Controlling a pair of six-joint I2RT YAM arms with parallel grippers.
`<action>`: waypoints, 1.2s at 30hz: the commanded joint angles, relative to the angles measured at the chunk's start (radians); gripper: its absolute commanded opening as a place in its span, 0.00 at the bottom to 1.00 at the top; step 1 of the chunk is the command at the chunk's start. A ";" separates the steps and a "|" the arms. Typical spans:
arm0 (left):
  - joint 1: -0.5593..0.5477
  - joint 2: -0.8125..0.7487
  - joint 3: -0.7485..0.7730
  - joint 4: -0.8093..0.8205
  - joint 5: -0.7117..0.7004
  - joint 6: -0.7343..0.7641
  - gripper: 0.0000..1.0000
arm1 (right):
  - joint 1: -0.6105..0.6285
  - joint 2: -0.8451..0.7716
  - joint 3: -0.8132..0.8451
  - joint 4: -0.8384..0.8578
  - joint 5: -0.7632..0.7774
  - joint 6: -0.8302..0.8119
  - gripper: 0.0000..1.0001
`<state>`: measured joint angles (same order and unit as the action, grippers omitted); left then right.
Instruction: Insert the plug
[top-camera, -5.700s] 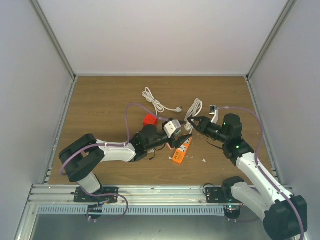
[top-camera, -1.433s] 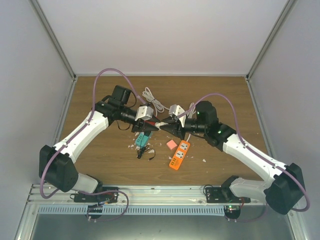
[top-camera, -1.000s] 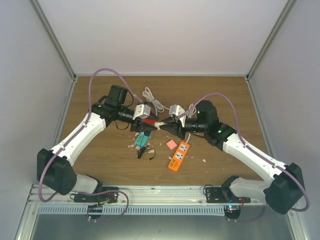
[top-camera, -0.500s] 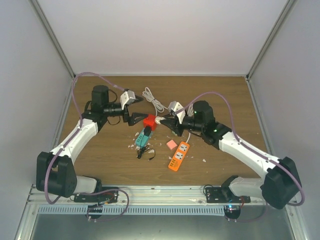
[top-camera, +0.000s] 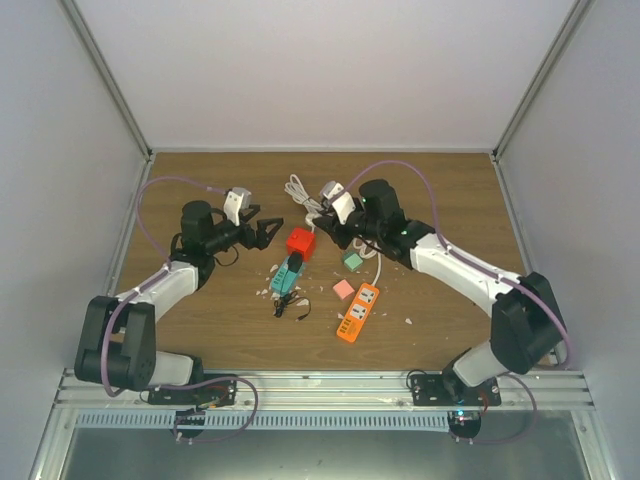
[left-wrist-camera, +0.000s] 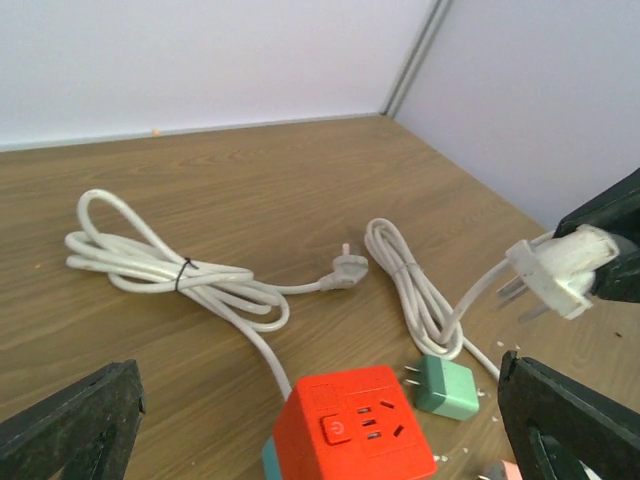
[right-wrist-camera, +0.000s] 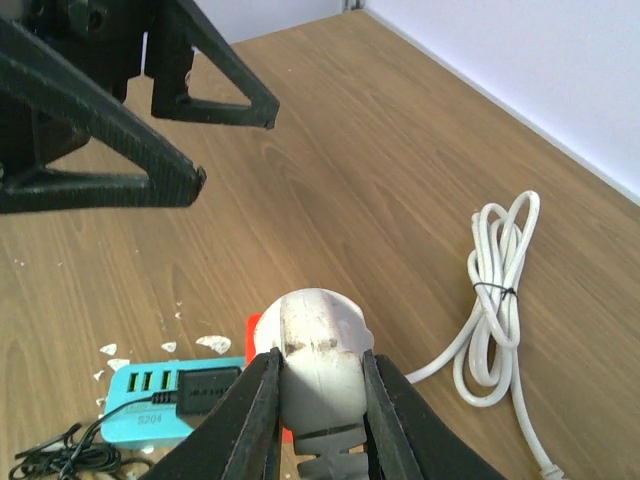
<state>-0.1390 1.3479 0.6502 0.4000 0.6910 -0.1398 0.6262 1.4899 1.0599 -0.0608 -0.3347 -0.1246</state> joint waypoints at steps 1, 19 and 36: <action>-0.002 0.050 -0.027 0.154 -0.073 -0.081 0.99 | -0.006 0.067 0.083 -0.071 -0.007 -0.032 0.01; -0.004 0.184 0.011 0.136 -0.107 -0.064 0.99 | -0.005 0.239 0.215 -0.200 -0.092 -0.017 0.01; -0.004 0.212 0.039 0.110 -0.122 -0.049 0.99 | -0.004 0.314 0.253 -0.234 -0.067 0.002 0.00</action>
<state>-0.1402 1.5536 0.6601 0.4816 0.5819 -0.2085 0.6262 1.7844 1.2842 -0.2810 -0.4198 -0.1402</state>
